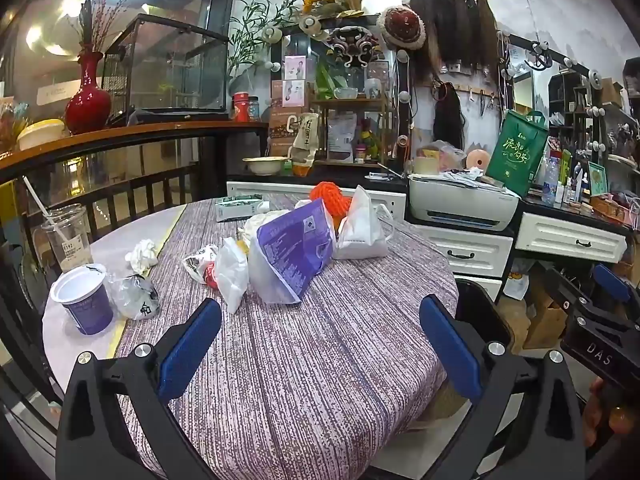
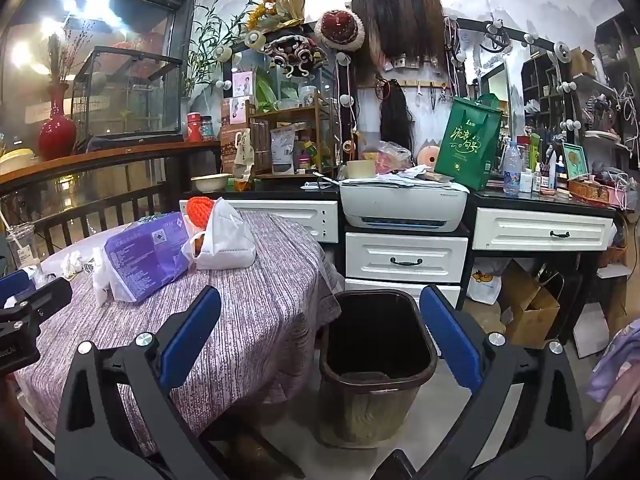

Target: Collect trash

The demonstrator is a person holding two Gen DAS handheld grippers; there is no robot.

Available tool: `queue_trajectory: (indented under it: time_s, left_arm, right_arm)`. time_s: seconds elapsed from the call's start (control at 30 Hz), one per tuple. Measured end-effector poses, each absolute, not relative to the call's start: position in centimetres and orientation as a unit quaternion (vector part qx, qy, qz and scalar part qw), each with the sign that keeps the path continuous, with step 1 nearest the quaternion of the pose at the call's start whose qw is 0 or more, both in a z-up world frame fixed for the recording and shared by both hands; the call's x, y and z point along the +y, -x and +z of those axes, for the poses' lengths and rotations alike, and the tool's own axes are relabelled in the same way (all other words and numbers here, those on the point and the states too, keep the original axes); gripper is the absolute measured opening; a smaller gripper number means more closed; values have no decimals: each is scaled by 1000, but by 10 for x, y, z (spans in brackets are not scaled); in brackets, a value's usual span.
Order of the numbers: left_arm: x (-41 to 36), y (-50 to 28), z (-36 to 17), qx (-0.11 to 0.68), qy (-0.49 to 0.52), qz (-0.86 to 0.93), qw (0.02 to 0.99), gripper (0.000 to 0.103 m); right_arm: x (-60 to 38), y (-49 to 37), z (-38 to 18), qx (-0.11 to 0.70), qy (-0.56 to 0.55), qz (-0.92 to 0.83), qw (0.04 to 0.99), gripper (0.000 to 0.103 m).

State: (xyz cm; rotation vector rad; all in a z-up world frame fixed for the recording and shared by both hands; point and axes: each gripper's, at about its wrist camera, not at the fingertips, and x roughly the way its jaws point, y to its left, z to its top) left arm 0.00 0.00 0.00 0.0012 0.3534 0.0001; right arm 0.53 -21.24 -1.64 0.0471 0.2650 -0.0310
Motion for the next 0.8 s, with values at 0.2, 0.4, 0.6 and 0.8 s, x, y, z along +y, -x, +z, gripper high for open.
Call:
queue_trajectory:
  time_s: [0.2,0.4,0.6,0.8]
  left_arm:
    - [0,0,-1,176,-1,-1,984,98]
    - [0,0,0,176,-1,0,984,98]
    - [-1,1,-1,178,-2,-2,984,98]
    - [-1,1,-1,176,-4,-1,984,98]
  right_arm:
    - [-212,-5,-17,131,-22,-15,991,98]
    - [-212,-6,-17,131,-22,-15,991,98]
    - [-212,-5,-17,132,-22,-15,991,98]
    - [-213,-6,-18,133,-24,-15,991,98]
